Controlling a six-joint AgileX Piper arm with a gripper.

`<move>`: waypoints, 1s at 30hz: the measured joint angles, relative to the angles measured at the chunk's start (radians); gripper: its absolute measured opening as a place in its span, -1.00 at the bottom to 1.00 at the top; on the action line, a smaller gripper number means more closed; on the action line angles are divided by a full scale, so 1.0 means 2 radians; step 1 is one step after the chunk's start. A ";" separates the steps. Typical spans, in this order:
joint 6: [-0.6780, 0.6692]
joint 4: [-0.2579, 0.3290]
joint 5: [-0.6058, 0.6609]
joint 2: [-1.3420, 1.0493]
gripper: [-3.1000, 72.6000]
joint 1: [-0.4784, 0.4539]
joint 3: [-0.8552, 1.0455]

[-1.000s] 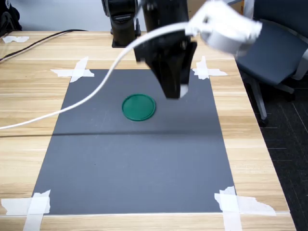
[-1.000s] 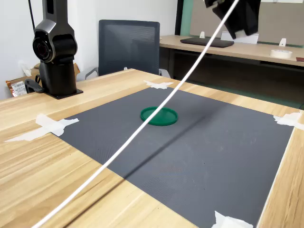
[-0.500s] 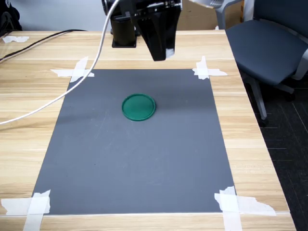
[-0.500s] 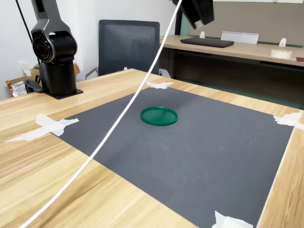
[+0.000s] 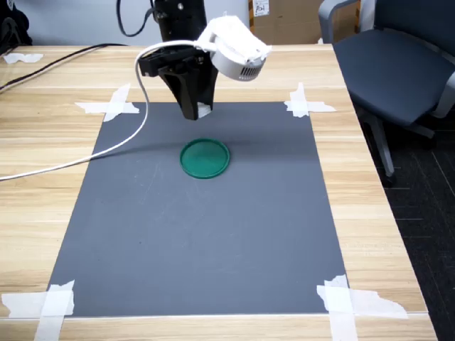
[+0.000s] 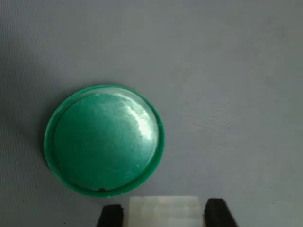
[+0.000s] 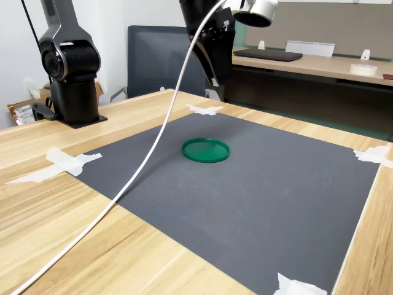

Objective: Grasp a white terminal and put it in the green lid.

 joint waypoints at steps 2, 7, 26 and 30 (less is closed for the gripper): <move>-0.002 0.005 0.004 0.007 -0.13 0.000 0.003; -0.003 0.011 0.025 0.034 -0.13 -0.001 0.005; -0.012 -0.009 0.024 0.126 -0.13 -0.001 0.005; -0.021 -0.009 0.024 0.130 -0.13 -0.001 0.005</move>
